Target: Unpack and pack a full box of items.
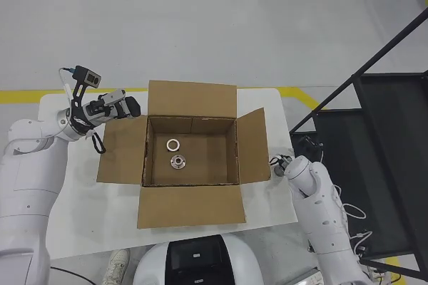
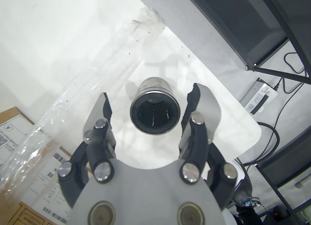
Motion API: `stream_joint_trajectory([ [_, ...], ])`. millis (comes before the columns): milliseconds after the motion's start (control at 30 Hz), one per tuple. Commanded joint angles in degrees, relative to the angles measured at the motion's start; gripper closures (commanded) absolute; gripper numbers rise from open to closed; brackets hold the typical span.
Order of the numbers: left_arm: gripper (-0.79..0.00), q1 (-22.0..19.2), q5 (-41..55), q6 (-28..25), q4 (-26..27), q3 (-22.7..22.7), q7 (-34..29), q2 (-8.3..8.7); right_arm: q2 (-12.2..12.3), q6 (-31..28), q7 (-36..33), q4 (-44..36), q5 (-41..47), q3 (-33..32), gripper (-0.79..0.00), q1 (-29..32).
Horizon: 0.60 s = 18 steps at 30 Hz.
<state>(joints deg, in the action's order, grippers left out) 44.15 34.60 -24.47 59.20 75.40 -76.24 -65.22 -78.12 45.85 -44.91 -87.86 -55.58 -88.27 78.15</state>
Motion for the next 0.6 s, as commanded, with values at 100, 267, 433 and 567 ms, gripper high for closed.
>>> stream_joint_trajectory([
  [100,-0.785,0.00,0.00,0.00,0.00,0.00,0.00,0.00,0.29,1.47,-0.16,-9.48,0.99,-2.91,-0.785,3.45],
  [267,-0.785,0.00,0.00,0.00,0.00,0.00,0.00,0.00,0.52,1.99,1.14,-20.67,2.65,-6.91,-0.785,7.18],
  [433,-0.785,0.00,0.00,0.00,0.00,0.00,0.00,0.00,0.41,-0.74,2.35,-28.47,6.97,-7.94,-0.785,7.58],
  [567,-0.785,0.00,0.00,0.00,0.00,0.00,0.00,0.00,0.53,-4.87,0.75,-32.58,8.00,-4.85,-0.785,5.46],
])
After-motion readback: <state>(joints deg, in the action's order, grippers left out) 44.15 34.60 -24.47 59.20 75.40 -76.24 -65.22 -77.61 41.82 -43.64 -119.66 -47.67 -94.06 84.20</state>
